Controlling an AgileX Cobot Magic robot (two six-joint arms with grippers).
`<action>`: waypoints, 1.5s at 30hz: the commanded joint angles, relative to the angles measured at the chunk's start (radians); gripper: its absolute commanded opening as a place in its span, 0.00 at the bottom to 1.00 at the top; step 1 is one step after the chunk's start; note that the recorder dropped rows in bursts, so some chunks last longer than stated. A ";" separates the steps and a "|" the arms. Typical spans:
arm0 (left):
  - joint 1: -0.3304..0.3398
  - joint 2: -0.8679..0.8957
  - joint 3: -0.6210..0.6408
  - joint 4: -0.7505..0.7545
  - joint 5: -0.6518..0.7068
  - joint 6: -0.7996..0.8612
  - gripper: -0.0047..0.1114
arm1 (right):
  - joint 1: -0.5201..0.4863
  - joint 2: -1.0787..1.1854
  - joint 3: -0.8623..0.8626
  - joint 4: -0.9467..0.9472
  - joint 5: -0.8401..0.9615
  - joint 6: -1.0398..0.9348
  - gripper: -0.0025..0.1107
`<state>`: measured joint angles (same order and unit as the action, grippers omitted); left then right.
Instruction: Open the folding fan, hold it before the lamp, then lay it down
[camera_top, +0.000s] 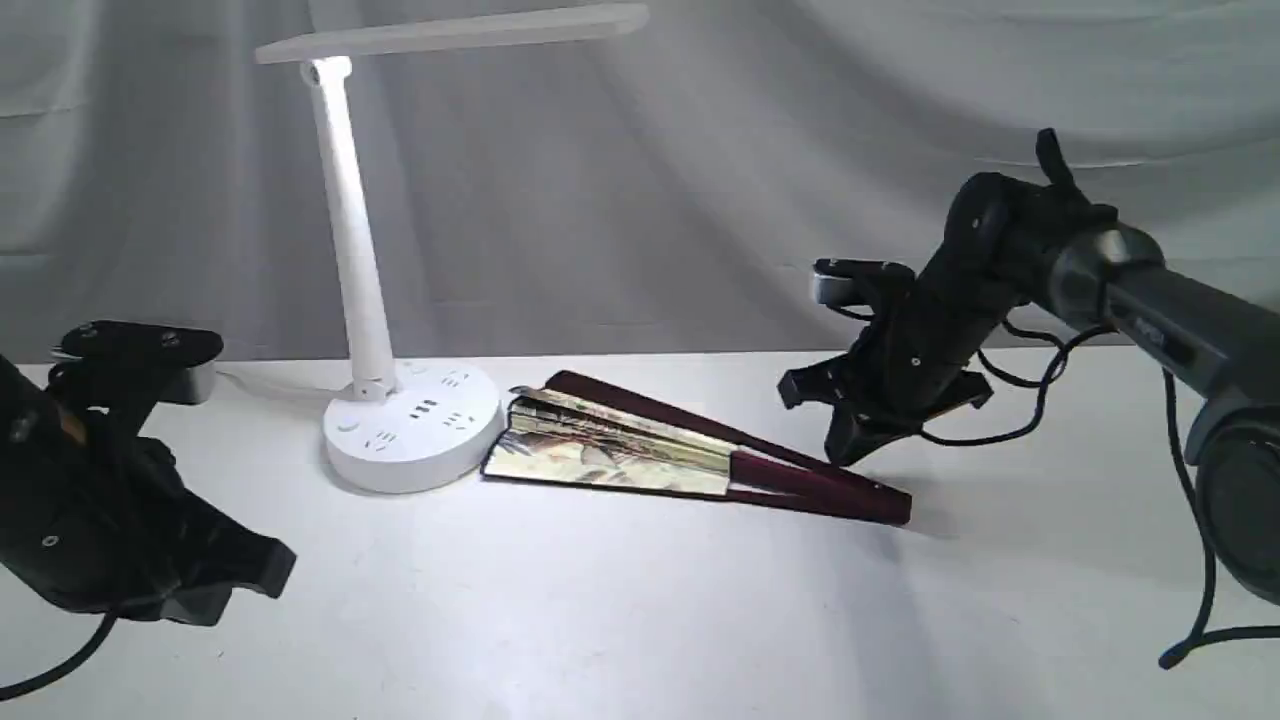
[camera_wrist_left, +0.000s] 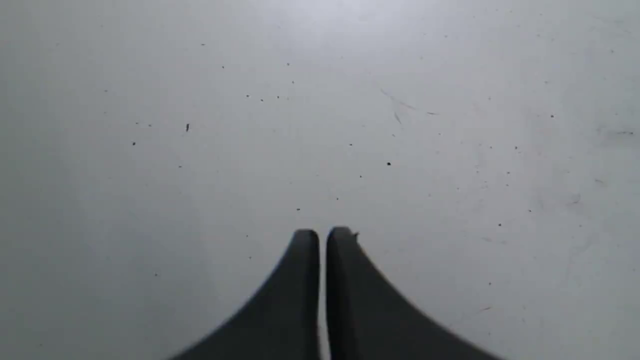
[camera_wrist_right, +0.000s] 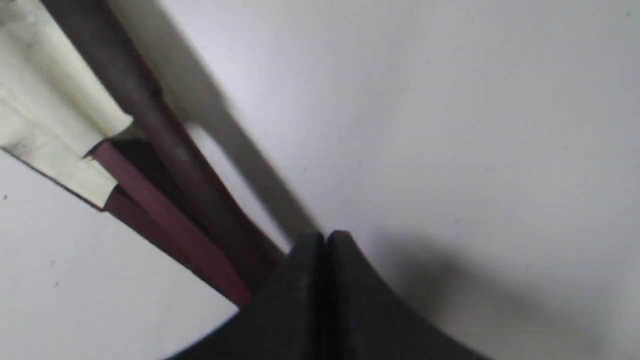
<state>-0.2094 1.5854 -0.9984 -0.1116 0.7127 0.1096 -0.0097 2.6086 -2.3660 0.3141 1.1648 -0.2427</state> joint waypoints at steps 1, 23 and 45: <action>-0.004 -0.001 -0.008 -0.003 0.002 0.000 0.04 | 0.002 -0.017 0.002 0.015 0.056 -0.019 0.02; -0.004 -0.001 -0.008 -0.003 0.004 0.000 0.04 | 0.152 -0.039 0.009 0.034 0.056 -0.027 0.02; -0.004 -0.001 -0.008 -0.003 0.015 0.000 0.04 | -0.035 -0.032 0.009 0.479 -0.171 -0.148 0.32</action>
<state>-0.2094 1.5854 -0.9984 -0.1116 0.7342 0.1077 -0.0376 2.5826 -2.3585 0.7605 1.0226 -0.3696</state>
